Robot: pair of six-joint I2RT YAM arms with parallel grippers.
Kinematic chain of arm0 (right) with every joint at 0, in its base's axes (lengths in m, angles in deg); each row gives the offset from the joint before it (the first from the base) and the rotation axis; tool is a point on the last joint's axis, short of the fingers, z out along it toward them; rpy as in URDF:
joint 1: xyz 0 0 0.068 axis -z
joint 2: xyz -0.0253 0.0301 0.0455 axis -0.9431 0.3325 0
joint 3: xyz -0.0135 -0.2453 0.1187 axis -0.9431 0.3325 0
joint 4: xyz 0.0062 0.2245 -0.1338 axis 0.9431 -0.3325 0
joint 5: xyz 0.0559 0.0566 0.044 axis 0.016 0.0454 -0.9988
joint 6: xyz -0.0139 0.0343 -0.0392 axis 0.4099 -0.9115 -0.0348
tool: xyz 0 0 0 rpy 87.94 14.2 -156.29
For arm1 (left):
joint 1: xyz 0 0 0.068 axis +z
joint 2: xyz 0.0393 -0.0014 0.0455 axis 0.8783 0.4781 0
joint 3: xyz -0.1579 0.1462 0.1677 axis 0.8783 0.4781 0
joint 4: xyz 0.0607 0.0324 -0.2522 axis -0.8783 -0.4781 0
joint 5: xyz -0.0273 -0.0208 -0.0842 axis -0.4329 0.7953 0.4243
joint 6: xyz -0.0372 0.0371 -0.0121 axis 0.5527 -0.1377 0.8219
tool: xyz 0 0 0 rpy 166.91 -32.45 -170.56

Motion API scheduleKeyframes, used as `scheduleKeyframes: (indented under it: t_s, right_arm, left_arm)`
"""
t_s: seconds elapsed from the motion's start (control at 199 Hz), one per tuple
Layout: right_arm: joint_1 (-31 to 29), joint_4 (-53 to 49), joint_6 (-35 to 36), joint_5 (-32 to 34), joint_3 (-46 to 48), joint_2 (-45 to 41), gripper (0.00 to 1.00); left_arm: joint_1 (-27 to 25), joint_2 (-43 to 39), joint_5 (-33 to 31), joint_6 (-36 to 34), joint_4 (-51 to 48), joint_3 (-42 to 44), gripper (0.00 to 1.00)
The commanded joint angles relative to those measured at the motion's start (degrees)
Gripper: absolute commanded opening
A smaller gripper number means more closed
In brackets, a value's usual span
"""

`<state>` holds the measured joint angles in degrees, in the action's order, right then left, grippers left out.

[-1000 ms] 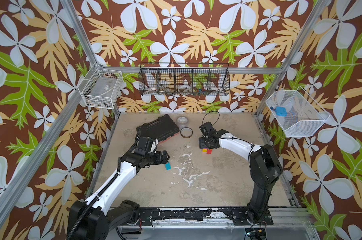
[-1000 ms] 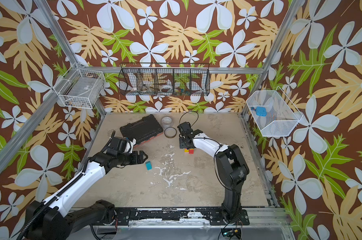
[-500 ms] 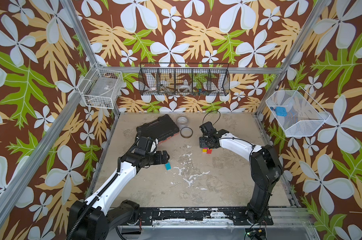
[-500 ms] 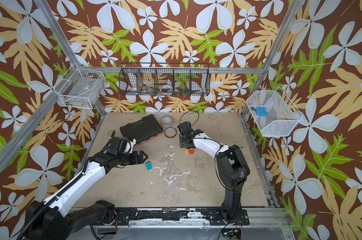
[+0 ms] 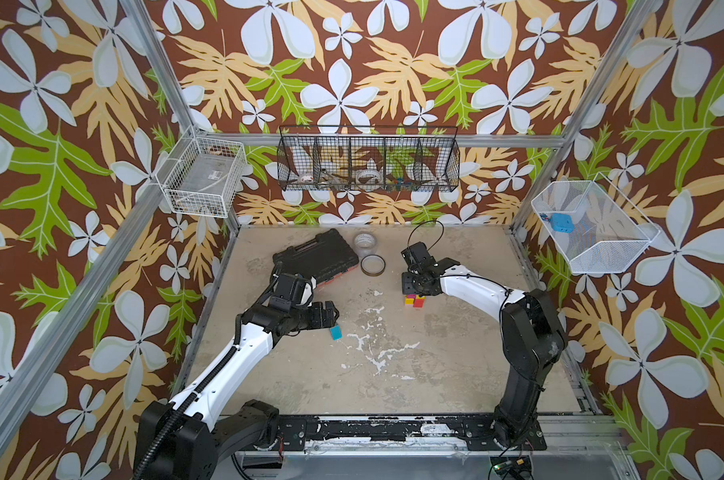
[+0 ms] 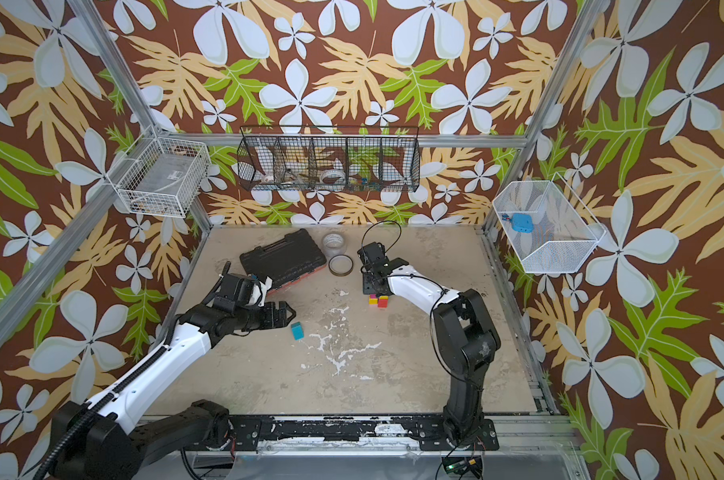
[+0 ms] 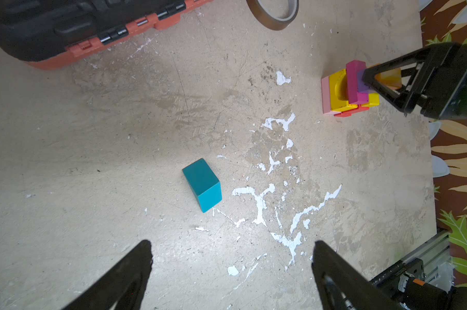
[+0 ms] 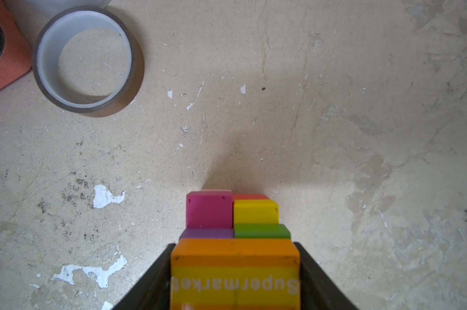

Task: Build the wood block tower
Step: 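Lower the orange block onto the top of the block cluster with the right gripper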

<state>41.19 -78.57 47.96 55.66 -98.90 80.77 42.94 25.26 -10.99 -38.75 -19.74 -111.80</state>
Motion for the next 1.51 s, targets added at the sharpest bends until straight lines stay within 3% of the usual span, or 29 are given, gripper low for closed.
scheduleKeyframes:
  t_s: [0.0, 0.728, 1.502]
  right_arm:
    - [-0.1, 0.1, -0.6, -0.2, 0.5, -0.4, 0.66]
    - [0.0, 0.1, -1.2, -0.5, -0.2, 0.2, 0.6]
    - [0.6, 0.1, -1.1, -1.4, -0.9, 1.4, 0.65]
  left_arm:
    - [0.0, 0.0, 0.0, -0.2, -0.2, -0.5, 0.94]
    - [-0.1, -0.1, 0.0, -0.2, -0.2, -0.4, 0.95]
    - [0.0, -0.2, 0.1, -0.2, -0.2, -0.5, 0.95]
